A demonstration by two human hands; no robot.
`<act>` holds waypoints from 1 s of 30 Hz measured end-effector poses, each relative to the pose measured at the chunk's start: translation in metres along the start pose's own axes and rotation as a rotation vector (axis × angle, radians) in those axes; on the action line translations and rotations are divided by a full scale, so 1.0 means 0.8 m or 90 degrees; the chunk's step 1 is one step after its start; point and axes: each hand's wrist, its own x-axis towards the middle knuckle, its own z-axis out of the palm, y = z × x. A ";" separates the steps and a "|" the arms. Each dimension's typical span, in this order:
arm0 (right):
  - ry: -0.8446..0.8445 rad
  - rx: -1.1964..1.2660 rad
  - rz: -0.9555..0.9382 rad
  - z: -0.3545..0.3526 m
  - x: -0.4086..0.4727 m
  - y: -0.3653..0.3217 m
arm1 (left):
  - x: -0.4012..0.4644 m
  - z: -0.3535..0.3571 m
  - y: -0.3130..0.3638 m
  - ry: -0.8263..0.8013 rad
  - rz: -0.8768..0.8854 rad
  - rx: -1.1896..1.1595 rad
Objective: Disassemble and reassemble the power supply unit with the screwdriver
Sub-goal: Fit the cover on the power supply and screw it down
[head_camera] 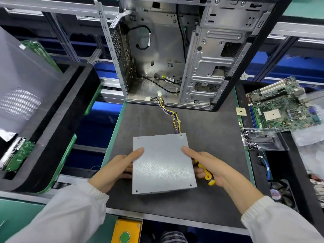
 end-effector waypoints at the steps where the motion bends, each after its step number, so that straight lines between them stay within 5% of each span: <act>1: -0.013 0.014 0.011 -0.001 0.002 -0.003 | 0.002 -0.004 0.003 -0.008 -0.013 0.031; 12: 0.038 -0.086 0.047 -0.001 0.009 -0.004 | 0.008 -0.020 -0.005 -0.086 -0.138 0.068; 23: 0.029 -0.144 0.031 -0.007 0.008 -0.008 | 0.008 -0.018 -0.019 -0.106 -0.070 0.063; 26: 0.055 -0.204 0.019 -0.003 -0.001 -0.014 | 0.002 -0.018 -0.014 -0.040 -0.042 0.158; 30: 0.281 -0.433 -0.103 -0.011 -0.013 -0.026 | -0.004 -0.025 -0.006 0.134 0.057 0.430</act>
